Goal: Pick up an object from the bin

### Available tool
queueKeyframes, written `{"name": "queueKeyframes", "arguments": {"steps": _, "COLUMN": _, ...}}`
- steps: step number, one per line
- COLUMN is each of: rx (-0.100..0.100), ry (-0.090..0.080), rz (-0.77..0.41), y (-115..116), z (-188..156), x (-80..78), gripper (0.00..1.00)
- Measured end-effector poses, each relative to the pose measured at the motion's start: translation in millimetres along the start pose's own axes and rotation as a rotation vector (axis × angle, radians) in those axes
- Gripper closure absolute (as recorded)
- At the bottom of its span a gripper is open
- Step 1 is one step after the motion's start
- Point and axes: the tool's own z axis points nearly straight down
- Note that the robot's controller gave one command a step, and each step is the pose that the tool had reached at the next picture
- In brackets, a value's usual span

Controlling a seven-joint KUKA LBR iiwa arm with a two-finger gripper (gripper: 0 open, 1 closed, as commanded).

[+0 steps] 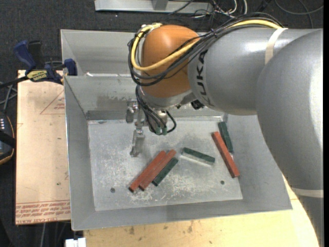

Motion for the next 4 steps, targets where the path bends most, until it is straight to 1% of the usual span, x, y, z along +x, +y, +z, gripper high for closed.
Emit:
{"name": "queueKeyframes", "arguments": {"steps": 1, "rx": 0.0, "ry": 0.0, "rz": 0.0, "y": 0, "z": 0, "x": 0.0, "gripper": 0.0}}
{"name": "queueKeyframes", "arguments": {"steps": 2, "rx": -0.003, "ry": -0.008, "rz": -0.064, "y": -15, "z": 19, "x": 10.1, "gripper": 0.0}}
{"name": "queueKeyframes", "arguments": {"steps": 3, "rx": 0.002, "ry": 0.004, "rz": -0.322, "y": -49, "z": 50, "x": 15.0, "gripper": 0.0}}
{"name": "queueKeyframes", "arguments": {"steps": 4, "rx": -0.002, "ry": -0.01, "rz": -0.451, "y": -42, "z": 102, "x": 41.0, "gripper": 1.0}}
